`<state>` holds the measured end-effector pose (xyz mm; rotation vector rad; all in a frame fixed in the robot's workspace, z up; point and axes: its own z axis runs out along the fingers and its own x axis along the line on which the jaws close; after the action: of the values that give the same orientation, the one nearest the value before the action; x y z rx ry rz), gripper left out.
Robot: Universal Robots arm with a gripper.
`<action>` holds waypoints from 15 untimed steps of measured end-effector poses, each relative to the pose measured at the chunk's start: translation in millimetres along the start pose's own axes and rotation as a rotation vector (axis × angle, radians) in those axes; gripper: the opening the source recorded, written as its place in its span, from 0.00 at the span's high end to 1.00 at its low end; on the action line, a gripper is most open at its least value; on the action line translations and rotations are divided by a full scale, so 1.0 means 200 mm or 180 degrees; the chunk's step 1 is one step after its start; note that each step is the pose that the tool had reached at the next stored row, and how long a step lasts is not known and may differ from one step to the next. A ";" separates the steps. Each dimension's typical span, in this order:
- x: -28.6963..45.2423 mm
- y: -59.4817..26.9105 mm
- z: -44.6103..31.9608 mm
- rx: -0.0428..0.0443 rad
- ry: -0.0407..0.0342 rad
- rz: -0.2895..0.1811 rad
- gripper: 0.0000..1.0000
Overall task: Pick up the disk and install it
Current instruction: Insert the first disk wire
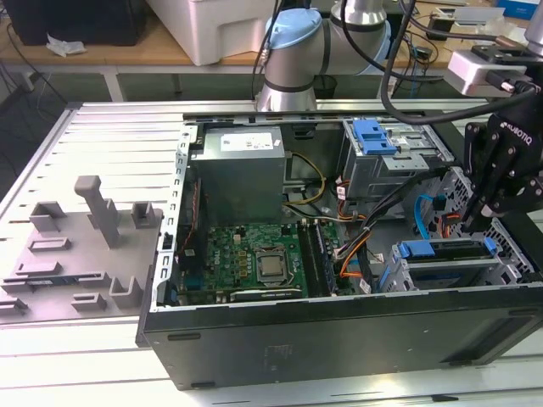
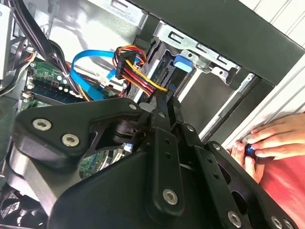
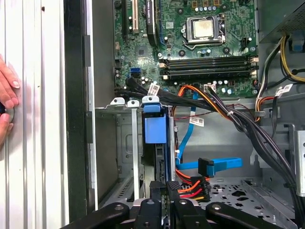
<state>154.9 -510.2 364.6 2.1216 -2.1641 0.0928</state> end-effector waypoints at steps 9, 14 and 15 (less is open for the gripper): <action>0.000 -0.001 0.013 0.0000 -0.0006 0.0000 0.83; 0.001 -0.001 0.020 0.0000 -0.0015 -0.0001 0.83; 0.001 -0.001 0.021 0.0000 -0.0016 -0.0001 0.83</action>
<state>154.9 -510.8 360.4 2.1243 -2.1667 0.0874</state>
